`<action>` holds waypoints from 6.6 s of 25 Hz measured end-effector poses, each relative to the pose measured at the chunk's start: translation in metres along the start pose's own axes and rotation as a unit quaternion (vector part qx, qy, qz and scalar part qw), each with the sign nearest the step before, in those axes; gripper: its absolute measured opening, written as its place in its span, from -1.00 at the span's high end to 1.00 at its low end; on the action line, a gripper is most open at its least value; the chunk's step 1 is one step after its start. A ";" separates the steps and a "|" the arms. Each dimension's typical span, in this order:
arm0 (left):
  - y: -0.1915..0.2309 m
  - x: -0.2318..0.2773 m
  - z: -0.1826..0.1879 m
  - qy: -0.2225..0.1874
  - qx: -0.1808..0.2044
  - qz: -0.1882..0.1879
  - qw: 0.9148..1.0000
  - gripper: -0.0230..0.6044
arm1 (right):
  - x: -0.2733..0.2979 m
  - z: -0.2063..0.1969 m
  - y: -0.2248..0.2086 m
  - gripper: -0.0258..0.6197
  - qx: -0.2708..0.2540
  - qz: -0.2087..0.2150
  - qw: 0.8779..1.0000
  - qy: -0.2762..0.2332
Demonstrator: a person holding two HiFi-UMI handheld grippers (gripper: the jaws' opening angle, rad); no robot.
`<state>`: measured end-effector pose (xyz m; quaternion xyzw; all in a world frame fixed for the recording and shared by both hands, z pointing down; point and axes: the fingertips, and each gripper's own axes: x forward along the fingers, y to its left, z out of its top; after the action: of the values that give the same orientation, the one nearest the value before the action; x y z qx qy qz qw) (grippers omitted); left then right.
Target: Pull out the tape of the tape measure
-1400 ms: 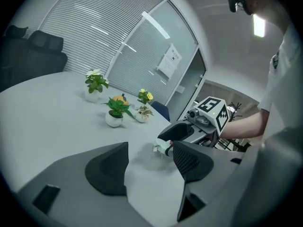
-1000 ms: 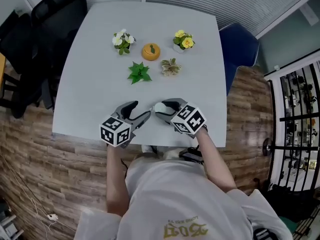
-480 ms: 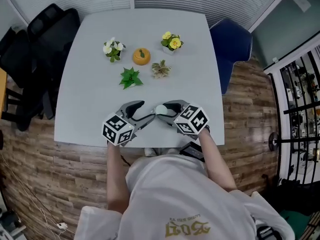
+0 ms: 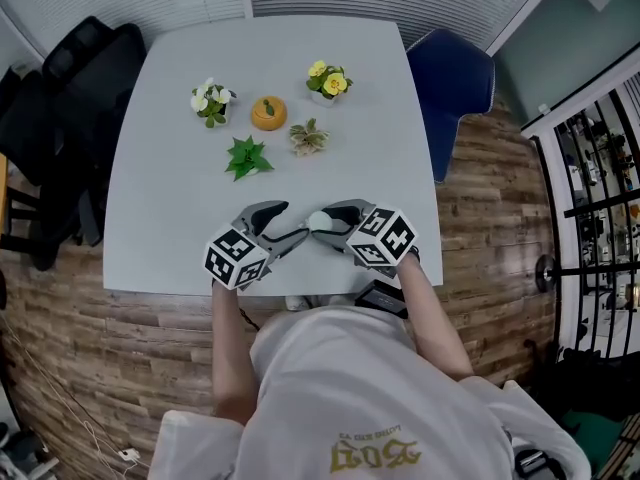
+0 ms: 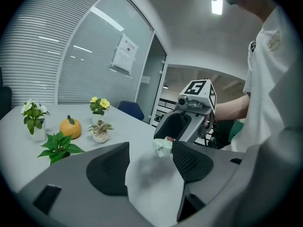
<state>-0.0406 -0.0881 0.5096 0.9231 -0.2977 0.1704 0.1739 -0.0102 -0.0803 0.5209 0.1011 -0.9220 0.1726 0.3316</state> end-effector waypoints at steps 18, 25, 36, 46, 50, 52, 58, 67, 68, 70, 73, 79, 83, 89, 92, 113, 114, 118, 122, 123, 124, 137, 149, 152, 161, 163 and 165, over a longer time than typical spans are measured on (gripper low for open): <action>0.001 0.012 -0.012 0.052 0.071 -0.020 0.996 0.48 | 0.007 0.002 -0.002 0.22 -0.009 0.024 1.000 0.017; -0.011 0.017 -0.012 0.063 0.093 -0.048 0.993 0.66 | 0.003 0.001 -0.003 0.22 -0.046 0.025 0.998 0.040; -0.016 0.023 -0.021 0.083 0.093 -0.061 0.990 0.88 | 0.004 -0.009 -0.001 0.22 -0.042 0.038 0.997 0.045; -0.012 0.019 -0.021 0.081 0.079 -0.063 0.992 0.89 | 0.008 -0.006 -0.001 0.22 -0.042 0.040 0.997 0.044; -0.009 0.014 -0.022 0.078 0.065 -0.061 0.993 0.89 | 0.009 -0.003 0.002 0.22 -0.053 0.037 0.997 0.044; -0.009 0.013 -0.023 0.080 0.062 -0.058 0.993 0.89 | 0.009 -0.003 0.003 0.22 -0.056 0.037 0.997 0.047; -0.005 0.010 -0.028 0.089 0.053 -0.050 0.993 0.89 | 0.008 -0.007 0.003 0.22 -0.059 0.034 0.996 0.055; 0.003 0.006 -0.036 0.097 0.037 -0.042 0.994 0.89 | 0.009 -0.012 0.001 0.22 -0.054 0.036 0.996 0.061; 0.004 0.005 -0.037 0.098 0.034 -0.040 0.994 0.90 | 0.008 -0.012 0.001 0.22 -0.053 0.036 0.996 0.062; 0.006 0.003 -0.038 0.098 0.030 -0.037 0.994 0.89 | 0.008 -0.013 0.000 0.22 -0.051 0.037 0.996 0.062; 0.009 0.002 -0.041 0.102 0.026 -0.033 0.994 0.89 | 0.007 -0.015 0.000 0.22 -0.048 0.038 0.996 0.063; 0.011 -0.001 -0.047 0.110 0.018 -0.031 0.993 0.90 | 0.007 -0.020 -0.002 0.22 -0.042 0.041 0.996 0.066; 0.013 -0.004 -0.051 0.114 0.013 -0.030 0.993 0.90 | 0.007 -0.023 -0.002 0.22 -0.039 0.041 0.996 0.068; 0.015 -0.009 -0.054 0.121 0.006 -0.023 0.992 0.90 | 0.004 -0.026 -0.004 0.22 -0.033 0.042 0.996 0.069; 0.017 -0.011 -0.055 0.122 0.003 -0.021 0.992 0.90 | 0.002 -0.027 -0.006 0.22 -0.029 0.041 0.996 0.069; 0.020 -0.015 -0.060 0.130 -0.013 -0.017 0.991 0.90 | -0.004 -0.039 -0.014 0.22 -0.018 0.039 0.996 0.075; 0.021 -0.016 -0.060 0.131 -0.014 -0.016 0.991 0.90 | -0.004 -0.040 -0.015 0.22 -0.017 0.038 0.996 0.075; 0.024 -0.018 -0.065 0.134 -0.021 -0.010 0.991 0.90 | -0.007 -0.044 -0.018 0.22 -0.014 0.036 0.996 0.077; 0.027 -0.022 -0.069 0.136 -0.029 -0.004 0.990 0.90 | -0.008 -0.049 -0.021 0.22 -0.009 0.036 0.996 0.078; 0.028 -0.023 -0.070 0.136 -0.031 -0.003 0.990 0.90 | -0.008 -0.050 -0.022 0.22 -0.008 0.036 0.996 0.079; 0.029 -0.023 -0.071 0.136 -0.033 -0.001 0.990 0.90 | -0.008 -0.051 -0.023 0.22 -0.007 0.036 0.996 0.080; 0.036 -0.032 -0.077 0.139 -0.048 0.008 0.989 0.90 | -0.014 -0.055 -0.030 0.22 0.002 0.031 0.996 0.083; 0.045 -0.041 -0.085 0.143 -0.059 0.020 0.988 0.90 | -0.012 -0.059 -0.034 0.22 0.005 0.027 0.995 0.092; 0.049 -0.044 -0.088 0.144 -0.064 0.023 0.987 0.90 | -0.012 -0.061 -0.036 0.22 0.008 0.026 0.995 0.094; 0.058 -0.052 -0.097 0.149 -0.078 0.032 0.985 0.90 | -0.011 -0.066 -0.041 0.22 0.019 0.025 0.995 0.099; 0.060 -0.053 -0.098 0.150 -0.081 0.035 0.985 0.90 | -0.011 -0.068 -0.042 0.22 0.020 0.026 0.994 0.101; 0.062 -0.054 -0.099 0.151 -0.083 0.038 0.984 0.90 | -0.011 -0.069 -0.043 0.22 0.022 0.026 0.994 0.102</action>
<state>-0.1403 -0.0666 0.5880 0.8571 -0.3160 0.2888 0.2866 0.0505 -0.0929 0.5742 0.0666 -0.8816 0.2105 0.4171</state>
